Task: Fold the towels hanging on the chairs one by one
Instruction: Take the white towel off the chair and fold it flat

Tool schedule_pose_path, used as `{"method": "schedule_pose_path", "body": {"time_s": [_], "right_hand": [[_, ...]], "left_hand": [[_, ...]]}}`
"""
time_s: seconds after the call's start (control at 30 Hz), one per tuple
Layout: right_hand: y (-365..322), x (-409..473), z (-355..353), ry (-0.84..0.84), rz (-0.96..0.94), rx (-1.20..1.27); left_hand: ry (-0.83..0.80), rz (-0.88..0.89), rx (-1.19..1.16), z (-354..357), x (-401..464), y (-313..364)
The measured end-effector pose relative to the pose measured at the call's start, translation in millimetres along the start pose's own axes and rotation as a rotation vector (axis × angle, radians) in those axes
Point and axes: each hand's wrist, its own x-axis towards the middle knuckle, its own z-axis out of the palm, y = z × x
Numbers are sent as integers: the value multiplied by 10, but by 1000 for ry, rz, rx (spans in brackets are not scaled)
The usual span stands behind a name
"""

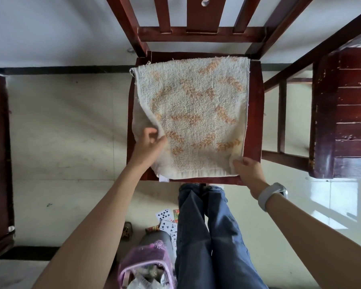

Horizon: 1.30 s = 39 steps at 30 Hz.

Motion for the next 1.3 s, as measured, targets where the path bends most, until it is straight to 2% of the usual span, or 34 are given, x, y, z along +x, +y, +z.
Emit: {"method": "schedule_pose_path", "body": {"time_s": [0.03, 0.1, 0.13, 0.2, 0.27, 0.43, 0.63, 0.73, 0.8, 0.9, 1.03, 1.1, 1.2, 1.3], "right_hand": [[-9, 2, 1, -3, 2, 2], [5, 14, -3, -4, 6, 9], [23, 18, -6, -4, 4, 16], [58, 3, -13, -7, 0, 33], [104, -8, -18, -8, -3, 44], [145, -57, -11, -38, -38, 46], [168, -71, -11, -15, -51, 84], [186, -90, -62, -2, -84, 94], [184, -112, -97, 6, -89, 123], [175, -112, -116, -8, -62, 200], [166, -76, -93, -57, 19, 287], [146, -83, -83, -93, 34, 327], [131, -84, -89, -147, 40, 305], [132, -73, -111, -163, 29, 253]], "left_hand": [[-143, -61, -40, 29, -51, 33], [-296, -40, 120, 136, -183, 12], [-287, 22, 291, 206, -243, -43], [-139, 166, 641, 356, -328, -206], [54, 292, 793, 453, -351, -372], [231, 412, 874, 394, -249, -551], [151, 378, 885, 204, -178, -518], [166, 312, 892, 99, -191, -553], [200, 228, 818, 23, -197, -631], [242, 46, 553, -59, -191, -799], [353, -251, -61, -110, -226, -953], [381, -340, -275, -103, -239, -960], [432, -385, -410, -111, -210, -961], [434, -423, -449, -154, -210, -966]]}}
